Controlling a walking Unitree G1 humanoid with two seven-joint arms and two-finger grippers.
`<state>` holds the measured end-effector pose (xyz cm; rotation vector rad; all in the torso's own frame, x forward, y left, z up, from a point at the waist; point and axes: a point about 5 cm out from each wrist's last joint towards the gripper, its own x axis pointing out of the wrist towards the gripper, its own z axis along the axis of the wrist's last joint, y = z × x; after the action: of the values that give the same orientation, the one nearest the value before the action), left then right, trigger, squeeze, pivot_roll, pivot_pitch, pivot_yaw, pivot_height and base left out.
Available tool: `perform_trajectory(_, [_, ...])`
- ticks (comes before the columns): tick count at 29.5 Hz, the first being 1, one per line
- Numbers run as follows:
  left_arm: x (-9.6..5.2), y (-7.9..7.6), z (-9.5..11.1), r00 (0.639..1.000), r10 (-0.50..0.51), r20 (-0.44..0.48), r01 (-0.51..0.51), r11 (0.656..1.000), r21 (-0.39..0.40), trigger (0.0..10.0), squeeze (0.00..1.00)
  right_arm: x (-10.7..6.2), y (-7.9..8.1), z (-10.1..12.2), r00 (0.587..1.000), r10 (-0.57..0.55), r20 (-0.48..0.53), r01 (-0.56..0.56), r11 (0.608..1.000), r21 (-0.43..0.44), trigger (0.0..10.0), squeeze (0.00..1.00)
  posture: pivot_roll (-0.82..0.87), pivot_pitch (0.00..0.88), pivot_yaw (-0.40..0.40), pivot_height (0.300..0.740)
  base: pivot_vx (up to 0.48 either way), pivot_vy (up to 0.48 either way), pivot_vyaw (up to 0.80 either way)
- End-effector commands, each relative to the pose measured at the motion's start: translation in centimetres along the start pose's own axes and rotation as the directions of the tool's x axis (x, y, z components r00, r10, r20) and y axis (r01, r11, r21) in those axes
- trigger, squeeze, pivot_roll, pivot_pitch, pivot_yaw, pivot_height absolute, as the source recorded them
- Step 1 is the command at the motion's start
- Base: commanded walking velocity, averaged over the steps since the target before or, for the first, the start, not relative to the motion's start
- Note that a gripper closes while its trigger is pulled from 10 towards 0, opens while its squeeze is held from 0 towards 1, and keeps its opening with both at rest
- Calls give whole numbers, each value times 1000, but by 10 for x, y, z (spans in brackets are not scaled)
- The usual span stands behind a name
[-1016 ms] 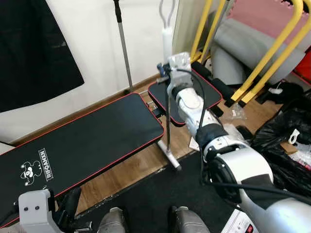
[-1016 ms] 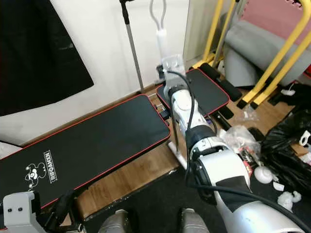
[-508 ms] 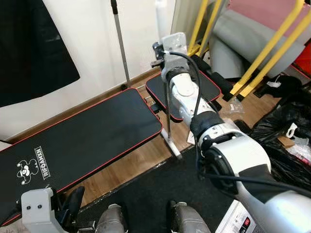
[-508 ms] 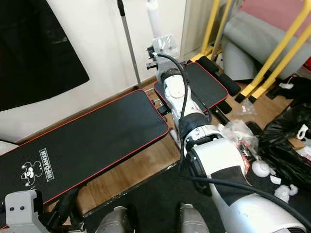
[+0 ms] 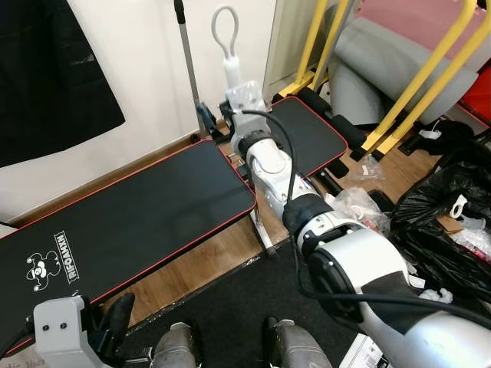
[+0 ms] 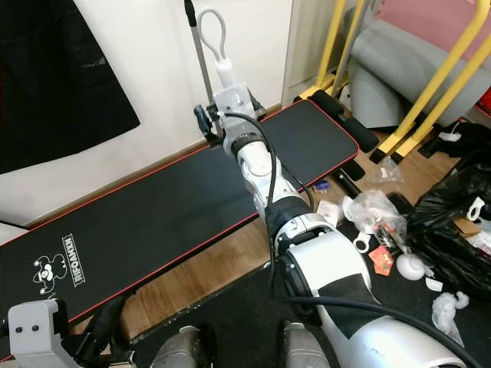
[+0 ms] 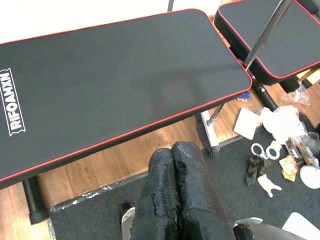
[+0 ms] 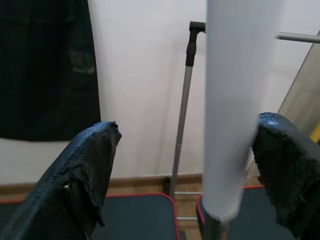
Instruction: Sweep floor
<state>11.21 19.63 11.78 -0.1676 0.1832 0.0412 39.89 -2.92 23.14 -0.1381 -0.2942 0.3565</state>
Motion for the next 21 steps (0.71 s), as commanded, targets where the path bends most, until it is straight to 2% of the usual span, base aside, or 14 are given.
perform_trajectory(1, [-2, 3, -8, 997, 56, -44, -56, 998, 2, 10000, 0, -5, -3, -12, 999, 3, -40, -4, 1000, -15, 10000, 1000, 83, 297, -89, 740, 0, 0, 0])
perform_trajectory(3, [-1, 3, -8, 997, 56, -44, -56, 998, 1, 10000, 0, -6, -6, -13, 999, -7, -41, 6, 1000, -19, 10000, 1000, 83, 297, -89, 740, 0, 0, 0])
perform_trajectory(4, [1, 3, -8, 998, 54, -41, -54, 999, -2, 10000, 0, -7, -23, -13, 999, -29, -42, 28, 999, -16, 10000, 1000, 69, 290, -88, 740, 0, 0, 0])
perform_trajectory(5, [2, 3, -9, 998, 53, -40, -53, 999, -3, 10000, 0, -8, -28, -12, 999, -32, -44, 31, 999, -14, 10000, 1000, 69, 290, -88, 740, 0, 0, 0])
perform_trajectory(11, [4, 1, -10, 998, 48, -38, -48, 999, -6, 10000, 0, -10, -36, -16, 998, -12, -67, 10, 1000, -23, 10000, 1000, 65, 283, -91, 740, 0, 0, 0])
perform_trajectory(14, [7, 1, -9, 998, 48, -28, -48, 999, -8, 10000, 0, -17, -41, -28, 992, 38, -119, -37, 999, 14, 10000, 1000, 62, 272, -96, 740, 0, 0, 0])
perform_trajectory(15, [9, 2, -8, 999, 50, -21, -50, 999, -7, 10000, 0, -22, -45, -34, 988, 55, -142, -49, 998, 43, 10000, 835, 61, 260, -97, 740, 0, 0, 0])
perform_trajectory(16, [9, 2, -8, 999, 50, -21, -50, 999, -7, 10000, 0, -22, -45, -34, 988, 55, -142, -49, 998, 43, 10000, 835, 61, 260, -97, 740, 0, 0, 0])
perform_trajectory(17, [11, 3, -8, 999, 51, -15, -51, 999, -5, 10000, 0, -27, -50, -41, 983, 62, -174, -48, 996, 82, 10000, 341, 57, 233, -100, 740, 0, 0, 0])
perform_trajectory(18, [14, 5, -8, 999, 53, -9, -53, 999, -3, 10000, 0, -33, -56, -49, 973, 55, -225, -29, 993, 116, 10000, 0, 47, 217, -101, 740, 0, 0, 0])
perform_trajectory(19, [14, 5, -8, 999, 53, -9, -53, 999, -3, 10000, 0, -33, -56, -49, 973, 55, -225, -29, 993, 116, 10000, 0, 47, 217, -101, 740, 0, 0, 0])
perform_trajectory(21, [21, 8, -8, 998, 63, 9, -63, 998, 6, 10000, 0, -47, -67, -61, 952, 55, -302, 3, 982, 189, 10000, 0, 33, 187, -102, 740, 0, 0, 0])
